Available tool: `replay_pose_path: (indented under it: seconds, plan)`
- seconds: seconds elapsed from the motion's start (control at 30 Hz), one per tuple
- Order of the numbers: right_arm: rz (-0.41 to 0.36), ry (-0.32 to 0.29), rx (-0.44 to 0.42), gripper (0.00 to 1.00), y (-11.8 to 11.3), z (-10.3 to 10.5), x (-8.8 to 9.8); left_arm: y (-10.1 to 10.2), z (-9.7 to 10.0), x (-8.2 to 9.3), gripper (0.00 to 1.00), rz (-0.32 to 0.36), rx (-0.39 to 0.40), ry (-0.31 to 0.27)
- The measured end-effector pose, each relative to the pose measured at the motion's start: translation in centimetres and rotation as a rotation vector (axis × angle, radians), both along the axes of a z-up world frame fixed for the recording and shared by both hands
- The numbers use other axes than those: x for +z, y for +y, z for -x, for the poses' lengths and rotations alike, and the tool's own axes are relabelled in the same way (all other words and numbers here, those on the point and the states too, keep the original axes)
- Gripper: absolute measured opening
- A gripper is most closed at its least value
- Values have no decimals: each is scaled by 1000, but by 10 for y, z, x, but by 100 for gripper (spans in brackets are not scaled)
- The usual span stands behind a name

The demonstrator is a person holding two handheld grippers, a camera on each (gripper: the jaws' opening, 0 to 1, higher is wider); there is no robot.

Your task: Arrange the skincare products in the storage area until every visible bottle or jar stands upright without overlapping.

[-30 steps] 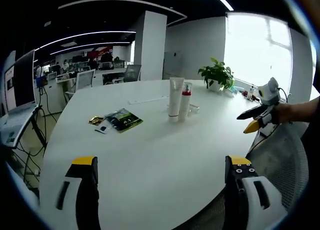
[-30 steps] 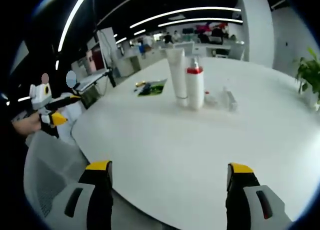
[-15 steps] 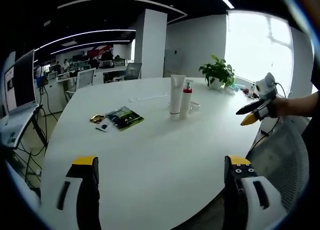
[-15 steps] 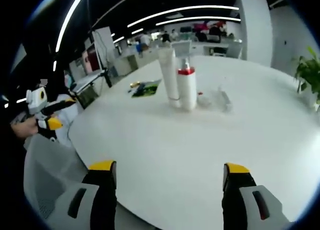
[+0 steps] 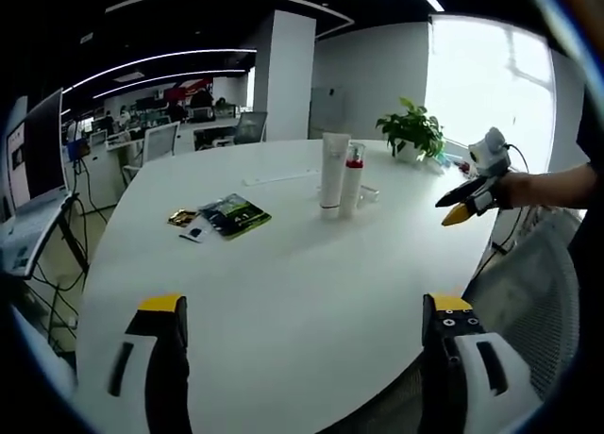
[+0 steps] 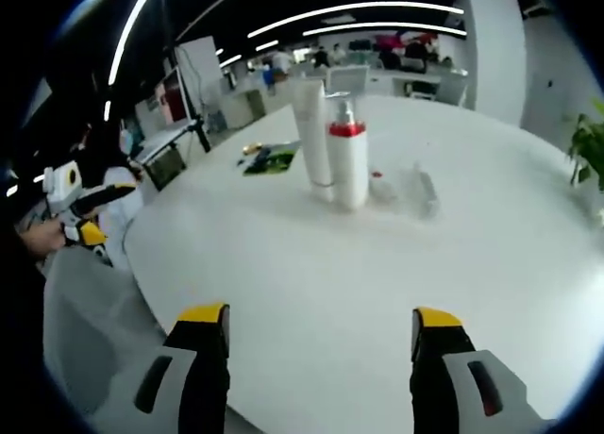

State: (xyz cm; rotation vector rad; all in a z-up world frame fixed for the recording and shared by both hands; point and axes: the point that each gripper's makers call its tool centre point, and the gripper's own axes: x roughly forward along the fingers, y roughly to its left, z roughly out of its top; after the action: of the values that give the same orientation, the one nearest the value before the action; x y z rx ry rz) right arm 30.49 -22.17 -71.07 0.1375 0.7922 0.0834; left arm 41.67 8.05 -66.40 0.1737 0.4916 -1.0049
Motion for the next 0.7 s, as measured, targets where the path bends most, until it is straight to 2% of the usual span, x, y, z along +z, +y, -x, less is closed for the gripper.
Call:
replay_pose_path:
  seconds: [0.37,0.7]
  plan:
    - [19,26,18,77,-12,-21,-1,1,0,-3,95,-18,3,5]
    - [66,48,29,75,-37,-46,-4,3,-1,-6,94,-20,8,21]
